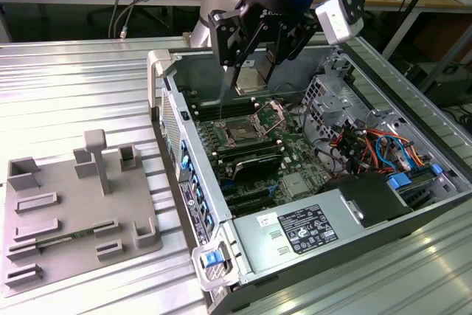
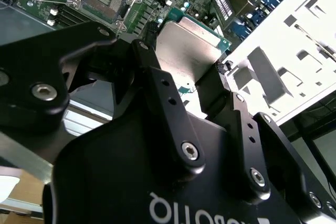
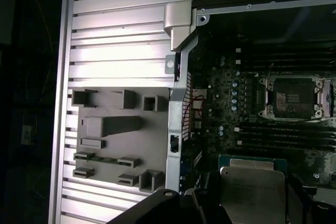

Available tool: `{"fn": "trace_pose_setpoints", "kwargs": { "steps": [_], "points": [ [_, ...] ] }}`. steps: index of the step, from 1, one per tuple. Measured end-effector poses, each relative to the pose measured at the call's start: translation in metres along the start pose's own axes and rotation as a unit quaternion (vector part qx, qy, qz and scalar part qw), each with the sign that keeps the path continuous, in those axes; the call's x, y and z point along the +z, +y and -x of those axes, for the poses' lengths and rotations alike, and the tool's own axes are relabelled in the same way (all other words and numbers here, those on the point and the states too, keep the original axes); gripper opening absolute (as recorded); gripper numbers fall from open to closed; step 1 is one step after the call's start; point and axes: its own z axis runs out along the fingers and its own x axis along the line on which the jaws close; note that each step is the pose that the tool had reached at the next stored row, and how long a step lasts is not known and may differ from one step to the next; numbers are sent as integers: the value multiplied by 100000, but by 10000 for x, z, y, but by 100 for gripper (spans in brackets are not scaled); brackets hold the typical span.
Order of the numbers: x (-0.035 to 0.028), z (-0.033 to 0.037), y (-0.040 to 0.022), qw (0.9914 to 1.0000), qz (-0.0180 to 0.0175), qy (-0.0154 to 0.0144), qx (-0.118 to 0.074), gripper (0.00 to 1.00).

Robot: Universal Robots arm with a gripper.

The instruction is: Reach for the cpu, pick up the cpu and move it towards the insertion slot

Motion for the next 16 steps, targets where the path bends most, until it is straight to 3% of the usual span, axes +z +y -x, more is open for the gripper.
{"fn": "trace_pose_setpoints", "kwargs": {
  "steps": [5, 16],
  "points": [
    [3, 26, 40, 100000, -3, -1, -20, 55],
    [4, 46, 49, 100000, 2, -2, -12, 55]
  ]
}}
